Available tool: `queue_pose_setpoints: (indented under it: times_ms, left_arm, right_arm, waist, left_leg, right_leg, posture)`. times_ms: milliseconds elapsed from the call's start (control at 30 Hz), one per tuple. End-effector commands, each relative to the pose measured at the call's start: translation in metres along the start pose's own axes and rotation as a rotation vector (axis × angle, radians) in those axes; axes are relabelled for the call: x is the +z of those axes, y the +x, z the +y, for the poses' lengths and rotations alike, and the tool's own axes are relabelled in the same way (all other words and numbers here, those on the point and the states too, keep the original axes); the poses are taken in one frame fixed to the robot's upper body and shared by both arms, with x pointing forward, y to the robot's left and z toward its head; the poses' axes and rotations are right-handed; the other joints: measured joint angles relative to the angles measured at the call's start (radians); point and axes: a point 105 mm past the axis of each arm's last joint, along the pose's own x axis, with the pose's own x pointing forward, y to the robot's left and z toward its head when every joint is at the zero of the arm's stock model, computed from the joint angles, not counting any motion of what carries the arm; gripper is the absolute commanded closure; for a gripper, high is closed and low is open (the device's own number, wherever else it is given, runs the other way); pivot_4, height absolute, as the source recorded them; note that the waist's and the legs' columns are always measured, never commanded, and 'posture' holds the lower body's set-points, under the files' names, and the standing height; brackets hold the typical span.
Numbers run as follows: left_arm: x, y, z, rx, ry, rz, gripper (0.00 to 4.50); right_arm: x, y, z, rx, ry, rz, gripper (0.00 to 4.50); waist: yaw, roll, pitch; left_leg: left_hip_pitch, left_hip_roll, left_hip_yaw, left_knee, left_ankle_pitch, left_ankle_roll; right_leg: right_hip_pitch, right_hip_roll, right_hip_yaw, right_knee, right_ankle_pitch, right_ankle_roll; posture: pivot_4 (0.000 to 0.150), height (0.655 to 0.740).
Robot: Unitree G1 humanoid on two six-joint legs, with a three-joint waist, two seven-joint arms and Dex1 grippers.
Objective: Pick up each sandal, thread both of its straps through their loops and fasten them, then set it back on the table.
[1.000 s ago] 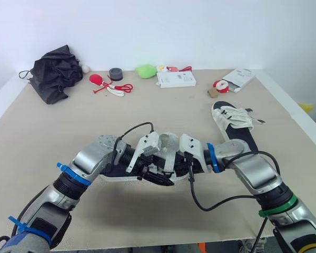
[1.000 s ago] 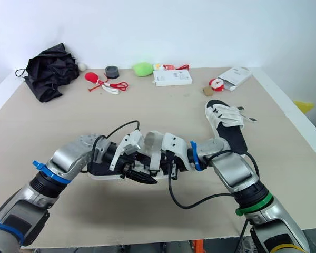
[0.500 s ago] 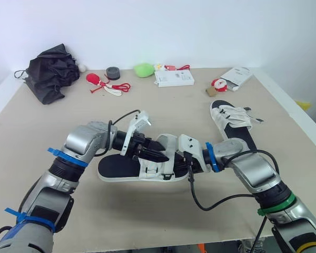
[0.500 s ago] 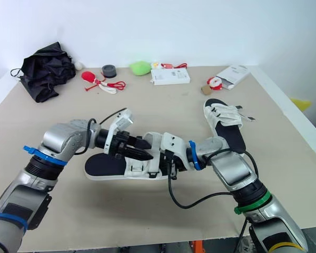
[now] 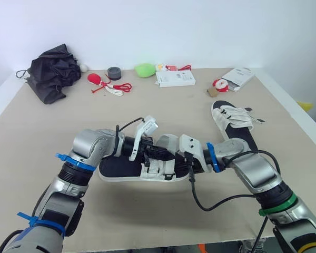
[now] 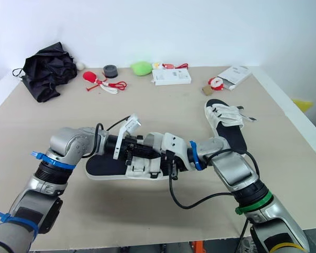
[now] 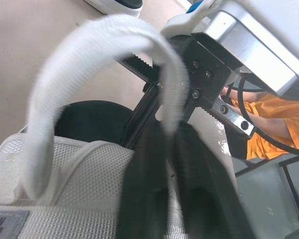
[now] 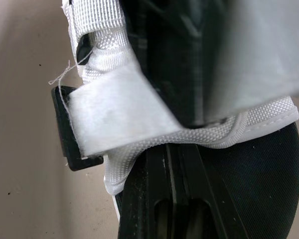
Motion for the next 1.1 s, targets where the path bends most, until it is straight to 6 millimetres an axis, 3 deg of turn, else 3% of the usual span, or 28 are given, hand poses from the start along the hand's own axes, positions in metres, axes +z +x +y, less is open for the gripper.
queue_pose_setpoints:
  times_ms: [33,367,633,733,800,833,867,1000,1100]
  left_arm:
    - [0.003,0.001,-0.009,-0.029,0.075,0.004,4.4]
    - [-0.024,-0.002,-0.017,-0.081,0.226,0.143,4.4]
    - [-0.037,0.0,-0.007,-0.046,0.346,0.165,4.4]
    - [-0.027,-0.003,-0.004,-0.035,0.347,0.116,2.96]
    - [-0.02,-0.005,-0.001,-0.019,0.363,0.105,2.47]
    - [-0.016,-0.006,-0.001,-0.014,0.37,0.099,1.99]
    - [-0.01,-0.009,-0.002,-0.027,0.372,0.079,1.8]
    - [0.015,-0.026,0.0,-0.011,0.407,0.047,1.8]
    - [0.024,-0.051,-0.006,-0.037,0.481,0.095,1.8]
  right_arm:
    - [-0.028,0.007,0.005,0.014,0.075,0.09,4.5]
    - [-0.026,0.008,0.005,0.014,0.073,0.085,4.5]
    - [-0.026,0.009,0.005,0.013,0.073,0.084,4.5]
    - [-0.026,0.008,0.004,0.013,0.073,0.084,4.5]
    - [-0.026,0.008,0.003,0.013,0.072,0.085,4.5]
    - [-0.026,0.008,0.003,0.014,0.071,0.084,4.5]
    - [-0.025,0.008,0.003,0.014,0.069,0.084,4.5]
    - [-0.024,0.008,0.001,0.013,0.066,0.082,4.5]
    - [-0.024,0.008,0.001,0.014,0.064,0.081,4.5]
  waist:
    - [0.0,0.0,0.0]
    - [0.001,0.0,0.0]
    - [0.001,0.001,-0.001]
    - [0.002,0.001,-0.001]
    - [0.002,0.001,-0.001]
    - [0.002,0.001,-0.001]
    - [0.002,0.001,-0.001]
    - [0.002,0.001,0.0]
    - [-0.001,0.001,0.0]
  left_leg:
    - [0.0,0.0,0.0,0.0,0.0,0.0]
    - [0.0,0.0,0.0,0.0,0.0,0.0]
    - [0.001,0.0,0.0,0.0,0.0,0.0]
    - [0.001,0.0,0.0,0.0,0.0,0.0]
    - [0.001,0.0,0.0,0.0,0.0,0.0]
    - [0.001,0.0,0.0,0.0,0.0,0.0]
    - [0.001,0.0,0.0,0.0,0.0,0.0]
    - [0.0,0.0,0.0,0.001,0.001,0.001]
    - [-0.001,0.001,0.0,0.001,0.001,0.0]
  right_leg:
    - [0.0,0.0,0.0,0.0,0.0,0.0]
    - [0.0,0.0,0.0,0.0,0.0,0.0]
    - [0.0,0.0,0.0,0.0,0.0,0.0]
    - [0.0,0.0,0.0,0.0,0.0,0.0]
    - [0.0,0.0,0.0,0.0,0.0,0.0]
    - [0.0,0.0,0.0,0.0,0.0,0.0]
    - [0.0,0.0,0.0,0.0,0.0,0.0]
    - [0.0,0.001,0.0,0.0,0.002,0.002]
    - [-0.001,0.002,0.0,0.0,0.002,0.001]
  posture:
    - [0.15,0.74]
    - [0.15,0.74]
    - [0.15,0.74]
    - [0.15,0.74]
    - [0.15,0.74]
    - [0.15,0.74]
    - [0.15,0.74]
    - [0.15,0.74]
    - [0.15,0.74]
